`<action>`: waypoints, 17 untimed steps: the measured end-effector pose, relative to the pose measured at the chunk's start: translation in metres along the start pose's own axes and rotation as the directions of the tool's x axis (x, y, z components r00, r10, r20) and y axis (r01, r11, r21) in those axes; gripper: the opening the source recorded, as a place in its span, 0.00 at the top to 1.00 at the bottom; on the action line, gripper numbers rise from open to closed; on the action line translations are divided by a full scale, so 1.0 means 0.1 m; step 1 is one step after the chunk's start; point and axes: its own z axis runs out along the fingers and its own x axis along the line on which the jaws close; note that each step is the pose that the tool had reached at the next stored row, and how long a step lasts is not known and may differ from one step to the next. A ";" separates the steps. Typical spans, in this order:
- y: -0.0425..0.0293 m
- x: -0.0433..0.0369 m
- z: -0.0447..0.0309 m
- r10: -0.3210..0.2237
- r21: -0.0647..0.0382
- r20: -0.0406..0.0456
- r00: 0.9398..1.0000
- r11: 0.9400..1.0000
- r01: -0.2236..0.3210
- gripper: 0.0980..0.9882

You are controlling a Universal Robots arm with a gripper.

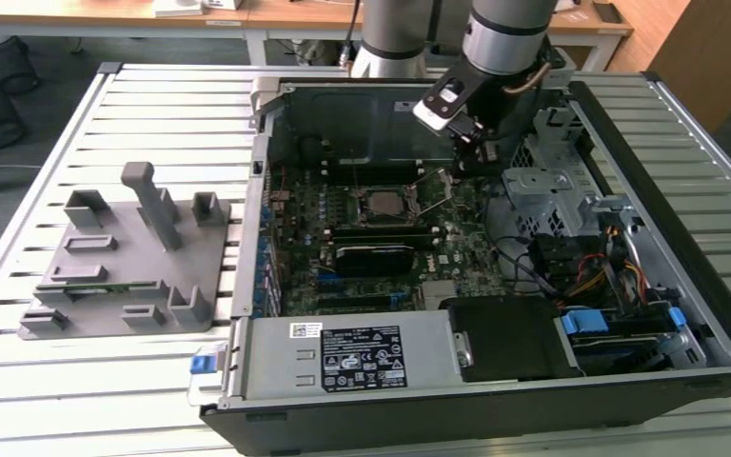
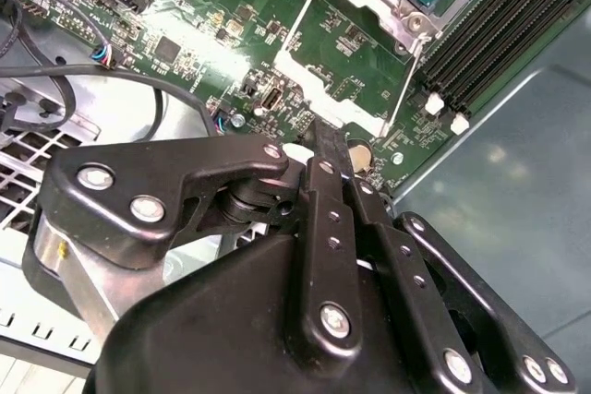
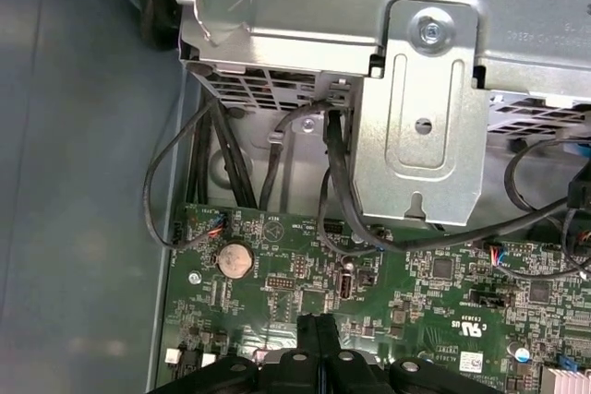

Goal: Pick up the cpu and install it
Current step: 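Close the cpu cover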

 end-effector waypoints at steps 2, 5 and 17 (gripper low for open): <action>0.011 0.004 0.004 0.000 0.001 0.001 1.000 1.000 0.000 0.99; 0.026 0.010 0.010 0.000 0.002 0.002 1.000 1.000 0.000 0.99; 0.044 0.024 0.073 0.000 0.007 0.003 1.000 1.000 0.000 0.99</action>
